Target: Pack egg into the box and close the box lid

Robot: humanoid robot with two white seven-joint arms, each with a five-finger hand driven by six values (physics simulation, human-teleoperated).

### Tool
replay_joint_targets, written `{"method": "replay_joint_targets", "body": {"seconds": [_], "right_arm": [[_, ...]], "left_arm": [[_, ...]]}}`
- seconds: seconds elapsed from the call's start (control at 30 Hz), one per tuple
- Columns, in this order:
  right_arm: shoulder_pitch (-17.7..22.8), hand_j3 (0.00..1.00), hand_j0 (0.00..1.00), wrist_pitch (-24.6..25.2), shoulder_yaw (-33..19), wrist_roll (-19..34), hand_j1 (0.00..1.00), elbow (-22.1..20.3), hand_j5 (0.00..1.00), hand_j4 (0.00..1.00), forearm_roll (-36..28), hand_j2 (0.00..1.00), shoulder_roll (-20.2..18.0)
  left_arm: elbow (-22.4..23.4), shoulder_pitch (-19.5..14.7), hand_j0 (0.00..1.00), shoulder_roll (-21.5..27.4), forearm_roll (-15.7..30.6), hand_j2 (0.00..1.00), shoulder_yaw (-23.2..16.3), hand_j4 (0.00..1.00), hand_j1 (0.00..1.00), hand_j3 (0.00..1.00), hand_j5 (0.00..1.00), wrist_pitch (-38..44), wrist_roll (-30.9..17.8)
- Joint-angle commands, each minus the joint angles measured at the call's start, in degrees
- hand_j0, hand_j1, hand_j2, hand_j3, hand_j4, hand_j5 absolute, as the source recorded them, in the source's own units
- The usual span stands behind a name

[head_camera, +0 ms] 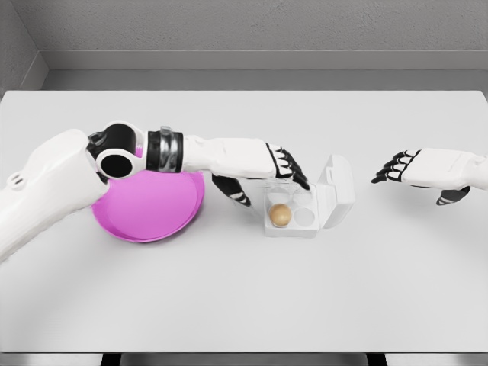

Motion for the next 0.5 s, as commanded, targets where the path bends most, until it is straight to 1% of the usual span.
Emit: {"method": "replay_joint_targets", "body": {"seconds": [0.0, 0.03, 0.07, 0.1, 0.13, 0.17, 0.2, 0.23, 0.27, 0.3, 0.37, 0.47], "right_arm": [[0.00, 1.00, 1.00, 0.13, 0.17, -0.02, 1.00, -0.03, 1.00, 1.00, -0.22, 1.00, -0.02], [0.00, 1.00, 1.00, 0.13, 0.17, -0.02, 1.00, -0.03, 1.00, 1.00, -0.22, 1.00, -0.02], [0.00, 1.00, 1.00, 0.13, 0.17, -0.02, 1.00, -0.03, 1.00, 1.00, -0.22, 1.00, -0.02], [0.00, 1.00, 1.00, 0.13, 0.17, -0.02, 1.00, -0.03, 1.00, 1.00, -0.22, 1.00, -0.02], [0.00, 1.00, 1.00, 0.13, 0.43, -0.02, 1.00, -0.64, 1.00, 1.00, -0.22, 1.00, 0.06], [0.00, 1.00, 1.00, 0.13, 0.61, -0.02, 1.00, -1.26, 1.00, 1.00, -0.13, 1.00, 1.38], [0.00, 1.00, 1.00, 0.13, 0.52, -0.02, 1.00, -1.52, 1.00, 1.00, -0.13, 1.00, 1.82], [0.00, 1.00, 1.00, 0.13, 0.52, -0.02, 1.00, -1.70, 1.00, 1.00, -0.13, 1.00, 1.91], [0.09, 1.00, 1.00, 0.13, 0.61, -0.02, 1.00, -1.96, 1.00, 1.00, -0.13, 1.00, 2.52], [0.00, 1.00, 1.00, 0.13, 0.96, -0.02, 1.00, -2.05, 1.00, 1.00, -0.13, 1.00, 2.96], [0.00, 1.00, 1.00, 0.13, 0.96, -0.02, 1.00, -3.01, 1.00, 1.00, -0.13, 1.00, 3.14], [0.00, 1.00, 1.00, 0.13, 0.96, -0.02, 1.00, -5.21, 1.00, 1.00, -0.13, 1.00, 3.14]], "left_arm": [[-7.47, -0.09, 1.00, 7.26, 2.64, 1.00, 0.44, 1.00, 1.00, 1.00, 1.00, 0.10, 0.02], [-9.84, -1.41, 1.00, 11.74, 2.64, 1.00, 1.49, 1.00, 1.00, 1.00, 1.00, 0.10, 0.02], [-10.11, -1.50, 1.00, 15.26, 2.81, 1.00, 3.16, 1.00, 1.00, 1.00, 1.00, 0.10, 0.02], [-10.02, -1.23, 1.00, 17.46, 4.30, 1.00, 4.56, 1.00, 1.00, 1.00, 1.00, 0.10, 0.02], [-9.94, -1.06, 1.00, 20.80, 6.33, 1.00, 5.01, 1.00, 1.00, 1.00, 1.00, 0.10, 0.02], [-9.59, -1.06, 1.00, 22.91, 7.56, 1.00, 5.18, 1.00, 1.00, 1.00, 1.00, 0.10, 0.02], [-9.32, -0.88, 1.00, 23.35, 7.74, 1.00, 6.24, 1.00, 1.00, 1.00, 1.00, 0.10, 0.02], [-8.09, -0.79, 1.00, 23.35, 7.82, 1.00, 6.41, 1.00, 1.00, 1.00, 1.00, 0.10, 0.02], [-6.16, -0.27, 1.00, 23.35, 8.35, 1.00, 7.46, 1.00, 1.00, 1.00, 1.00, 0.10, 0.02], [-4.05, 0.96, 1.00, 23.44, 8.53, 1.00, 8.87, 1.00, 1.00, 1.00, 1.00, 0.10, 0.02], [-1.32, 1.14, 1.00, 24.41, 8.62, 1.00, 9.31, 1.00, 1.00, 1.00, 1.00, 0.10, -0.07], [1.66, 1.23, 1.00, 24.23, 8.62, 1.00, 9.31, 1.00, 1.00, 1.00, 1.00, 0.10, -0.07]]}}
